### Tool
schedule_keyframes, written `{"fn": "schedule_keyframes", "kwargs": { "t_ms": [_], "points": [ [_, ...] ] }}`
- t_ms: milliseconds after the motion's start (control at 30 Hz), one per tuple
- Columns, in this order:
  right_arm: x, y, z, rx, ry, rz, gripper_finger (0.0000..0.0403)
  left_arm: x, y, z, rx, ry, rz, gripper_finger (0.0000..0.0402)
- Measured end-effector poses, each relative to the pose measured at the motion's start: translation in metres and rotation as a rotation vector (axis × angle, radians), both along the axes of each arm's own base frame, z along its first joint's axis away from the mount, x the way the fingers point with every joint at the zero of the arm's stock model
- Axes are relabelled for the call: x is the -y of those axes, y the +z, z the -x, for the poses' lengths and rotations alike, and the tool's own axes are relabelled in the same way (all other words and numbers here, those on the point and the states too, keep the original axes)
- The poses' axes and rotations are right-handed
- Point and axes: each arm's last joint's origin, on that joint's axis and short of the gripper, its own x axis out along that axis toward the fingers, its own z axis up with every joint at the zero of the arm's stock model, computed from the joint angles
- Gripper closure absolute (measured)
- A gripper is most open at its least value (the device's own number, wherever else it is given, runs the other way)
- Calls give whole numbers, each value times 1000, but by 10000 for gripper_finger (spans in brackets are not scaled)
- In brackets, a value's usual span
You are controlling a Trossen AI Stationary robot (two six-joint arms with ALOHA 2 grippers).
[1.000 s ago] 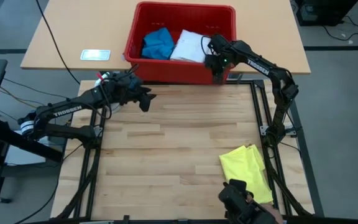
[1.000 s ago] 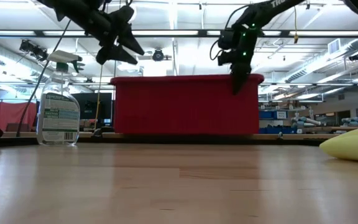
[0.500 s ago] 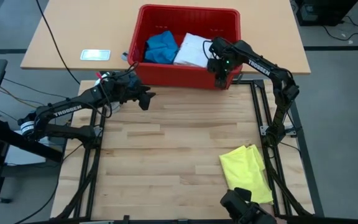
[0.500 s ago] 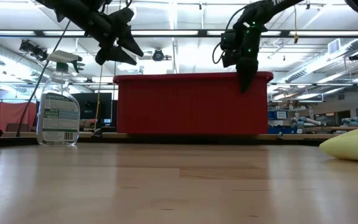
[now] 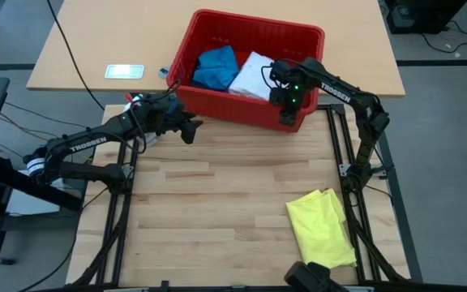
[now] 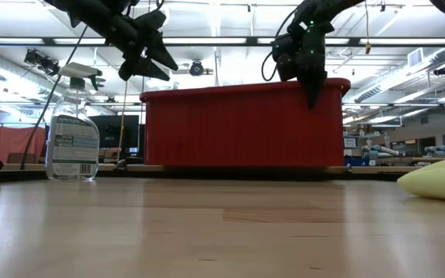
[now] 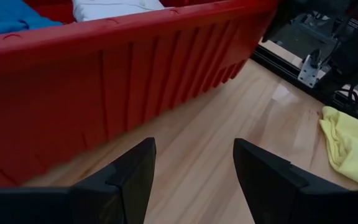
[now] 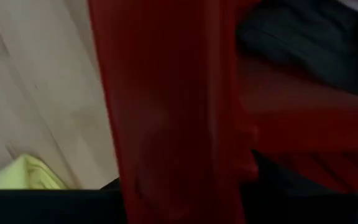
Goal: Fold Laundry from Bin
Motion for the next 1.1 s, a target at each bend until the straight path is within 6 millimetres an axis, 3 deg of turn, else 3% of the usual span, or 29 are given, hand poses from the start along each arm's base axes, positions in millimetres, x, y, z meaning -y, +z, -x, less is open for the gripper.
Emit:
{"fn": "schedule_keyframes", "kwargs": {
  "t_ms": [367,667,767,933,1100],
  "points": [
    [-15,32,14,101,-215,26,245,-11,-6,1,-10,-27,39,180],
    [-24,66,19,368,-355,29,245,7,-26,-29,-62,-189,124,180],
    [-20,74,18,448,-345,56,245,9,-34,-41,-77,-223,118,180],
    [-8,69,34,333,-335,164,245,0,-41,-53,-42,-209,101,180],
    [24,74,46,449,-415,254,245,-22,-36,-55,72,-125,49,180]
  ]
}}
